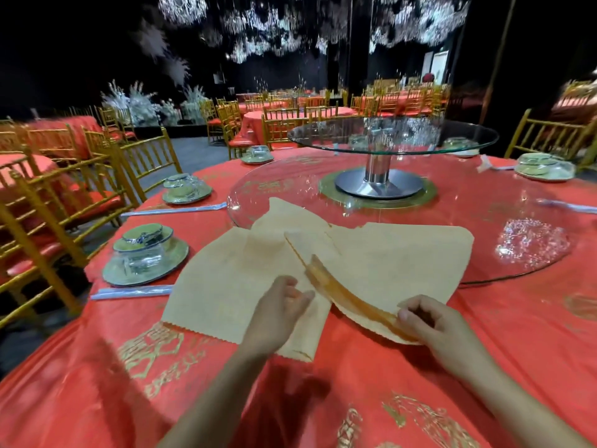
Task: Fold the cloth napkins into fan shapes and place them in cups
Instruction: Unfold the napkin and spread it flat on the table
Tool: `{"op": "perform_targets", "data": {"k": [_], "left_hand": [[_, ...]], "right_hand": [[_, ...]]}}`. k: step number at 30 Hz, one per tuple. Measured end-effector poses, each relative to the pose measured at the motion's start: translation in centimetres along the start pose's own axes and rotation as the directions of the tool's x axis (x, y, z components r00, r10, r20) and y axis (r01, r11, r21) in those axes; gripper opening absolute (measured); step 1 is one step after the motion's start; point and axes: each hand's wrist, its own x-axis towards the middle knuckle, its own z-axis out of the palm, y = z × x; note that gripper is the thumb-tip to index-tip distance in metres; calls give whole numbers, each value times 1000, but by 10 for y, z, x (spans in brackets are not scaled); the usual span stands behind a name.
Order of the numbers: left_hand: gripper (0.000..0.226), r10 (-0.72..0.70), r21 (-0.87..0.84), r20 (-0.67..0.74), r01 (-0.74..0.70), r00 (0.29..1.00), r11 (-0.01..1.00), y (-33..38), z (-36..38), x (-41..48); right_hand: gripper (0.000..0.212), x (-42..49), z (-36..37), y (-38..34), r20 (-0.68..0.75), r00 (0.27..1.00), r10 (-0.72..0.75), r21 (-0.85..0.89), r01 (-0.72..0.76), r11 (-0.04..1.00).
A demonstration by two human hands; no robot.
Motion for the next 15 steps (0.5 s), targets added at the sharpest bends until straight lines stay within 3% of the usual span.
{"op": "perform_targets", "data": {"k": [3, 5, 7, 12, 15], "left_hand": [[43, -154, -407, 160, 208, 975, 890, 7, 21, 4], [27, -198, -524, 211, 281, 957, 804, 13, 27, 7], [12, -185, -514, 216, 273, 959, 813, 19, 31, 5], [14, -228, -242, 128, 253, 965, 937, 12, 45, 13], [19, -80, -93, 38, 83, 996, 992, 15, 54, 5]], "right_hand": [[18, -12, 9, -1, 25, 1000, -1, 17, 1, 1000], [18, -20, 14, -2, 40, 999, 15, 38, -16, 999], [20, -26, 18, -2, 50, 998, 32, 35, -33, 999], [8, -29, 25, -8, 93, 992, 81, 14, -82, 997], [35, -18, 37, -17, 83, 992, 94, -64, -89, 994]]}}
